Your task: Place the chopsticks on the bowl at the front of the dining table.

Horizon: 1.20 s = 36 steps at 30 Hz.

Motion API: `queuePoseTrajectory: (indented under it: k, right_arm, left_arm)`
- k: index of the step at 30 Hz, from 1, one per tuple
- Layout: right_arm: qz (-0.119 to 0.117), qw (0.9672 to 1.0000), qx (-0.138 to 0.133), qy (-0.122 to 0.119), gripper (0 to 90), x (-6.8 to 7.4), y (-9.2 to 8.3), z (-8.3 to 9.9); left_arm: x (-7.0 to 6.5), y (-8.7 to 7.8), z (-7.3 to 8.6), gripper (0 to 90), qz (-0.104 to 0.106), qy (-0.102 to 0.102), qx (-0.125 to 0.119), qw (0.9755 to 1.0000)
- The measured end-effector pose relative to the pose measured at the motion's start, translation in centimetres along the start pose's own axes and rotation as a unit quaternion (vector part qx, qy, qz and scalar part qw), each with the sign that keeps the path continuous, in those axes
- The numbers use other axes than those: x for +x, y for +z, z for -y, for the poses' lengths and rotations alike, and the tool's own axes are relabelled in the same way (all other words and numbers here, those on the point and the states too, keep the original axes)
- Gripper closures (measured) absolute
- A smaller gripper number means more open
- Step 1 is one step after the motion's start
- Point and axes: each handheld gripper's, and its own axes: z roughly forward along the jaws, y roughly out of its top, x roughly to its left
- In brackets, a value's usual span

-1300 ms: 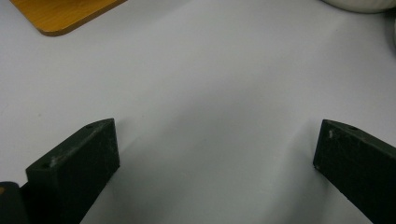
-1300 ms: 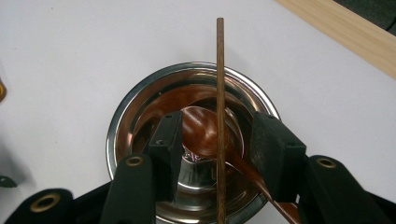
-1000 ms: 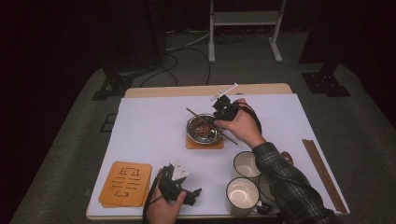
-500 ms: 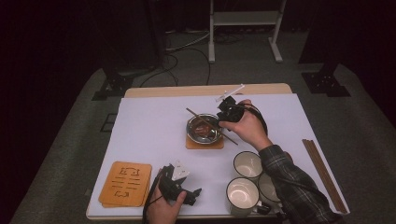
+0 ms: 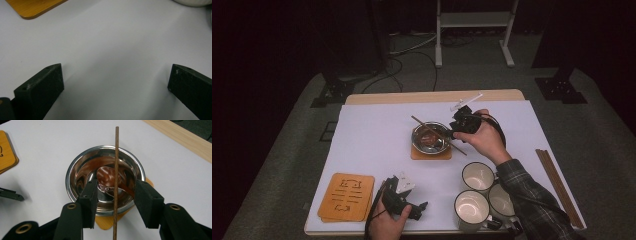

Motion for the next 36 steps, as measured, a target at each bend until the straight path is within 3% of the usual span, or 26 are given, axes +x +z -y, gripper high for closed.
queuePoseTrajectory:
  k: [27,36]
  right_arm:
    - [-0.01,0.9998,-0.014,0.003,52.3,-0.8,-1.4,3.2]
    - [-0.01,0.9997,-0.016,0.014,52.0,-1.3,-1.9,4.4]
  left_arm:
    - [0.0,0.0,0.0,0.0,0.0,0.001,0.001,1.0]
    - [0.0,0.0,0.0,0.0,-0.001,-0.001,0.0,1.0]
